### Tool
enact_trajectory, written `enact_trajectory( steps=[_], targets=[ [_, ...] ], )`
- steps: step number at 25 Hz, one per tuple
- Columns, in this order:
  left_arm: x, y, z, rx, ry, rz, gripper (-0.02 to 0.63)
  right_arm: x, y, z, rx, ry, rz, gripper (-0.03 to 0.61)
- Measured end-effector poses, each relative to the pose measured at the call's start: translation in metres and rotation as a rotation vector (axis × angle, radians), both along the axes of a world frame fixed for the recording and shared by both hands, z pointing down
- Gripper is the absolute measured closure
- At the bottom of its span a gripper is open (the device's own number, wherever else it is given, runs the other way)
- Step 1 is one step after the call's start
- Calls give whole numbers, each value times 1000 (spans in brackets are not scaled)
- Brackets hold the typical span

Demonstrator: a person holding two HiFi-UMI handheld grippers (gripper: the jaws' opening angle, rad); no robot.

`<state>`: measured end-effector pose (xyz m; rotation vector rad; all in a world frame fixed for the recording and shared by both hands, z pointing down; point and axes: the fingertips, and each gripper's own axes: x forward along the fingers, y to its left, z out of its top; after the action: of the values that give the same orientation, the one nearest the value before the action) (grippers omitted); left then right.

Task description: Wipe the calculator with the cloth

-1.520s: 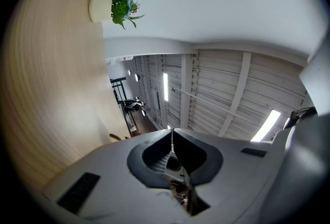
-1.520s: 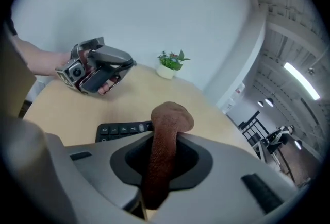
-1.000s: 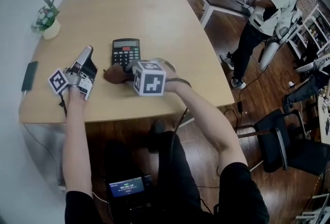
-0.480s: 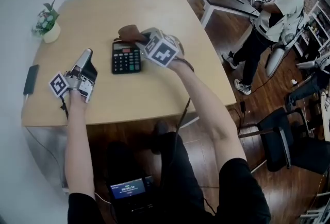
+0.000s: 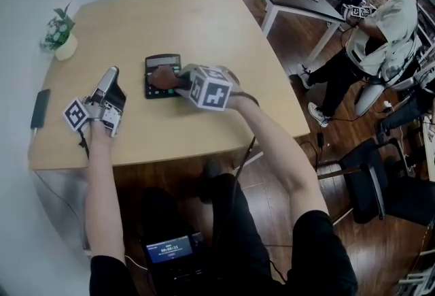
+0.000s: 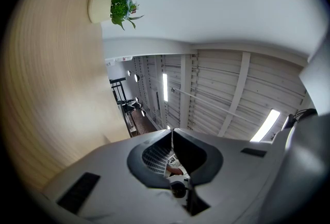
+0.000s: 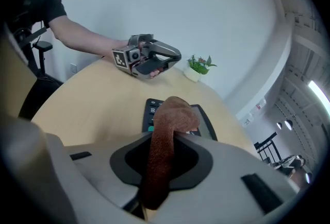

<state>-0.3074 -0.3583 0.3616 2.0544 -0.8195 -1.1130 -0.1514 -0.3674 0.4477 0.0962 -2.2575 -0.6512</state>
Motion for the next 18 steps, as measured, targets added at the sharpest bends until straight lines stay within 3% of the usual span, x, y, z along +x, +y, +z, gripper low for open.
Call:
enact_trajectory(
  steps=[7, 9, 11, 14, 16, 18],
  targets=[
    [1, -1, 0, -3, 5, 2, 611, 29, 60, 18, -57, 91, -183, 515],
    [0, -1, 0, -2, 9, 3, 611, 31, 55, 8, -102, 43, -177, 516],
    [1, -1, -1, -1, 10, 5, 612, 27, 29, -14, -114, -60, -103, 515],
    [1, -1, -1, 2, 11, 5, 611, 24, -36, -51, -28, -210, 113, 516],
    [0, 0, 0, 0, 17, 5, 612, 21, -73, -65, 41, -265, 225, 517],
    [0, 0, 1, -2, 25, 4, 612, 12, -91, -64, 61, -265, 255, 516]
  ],
)
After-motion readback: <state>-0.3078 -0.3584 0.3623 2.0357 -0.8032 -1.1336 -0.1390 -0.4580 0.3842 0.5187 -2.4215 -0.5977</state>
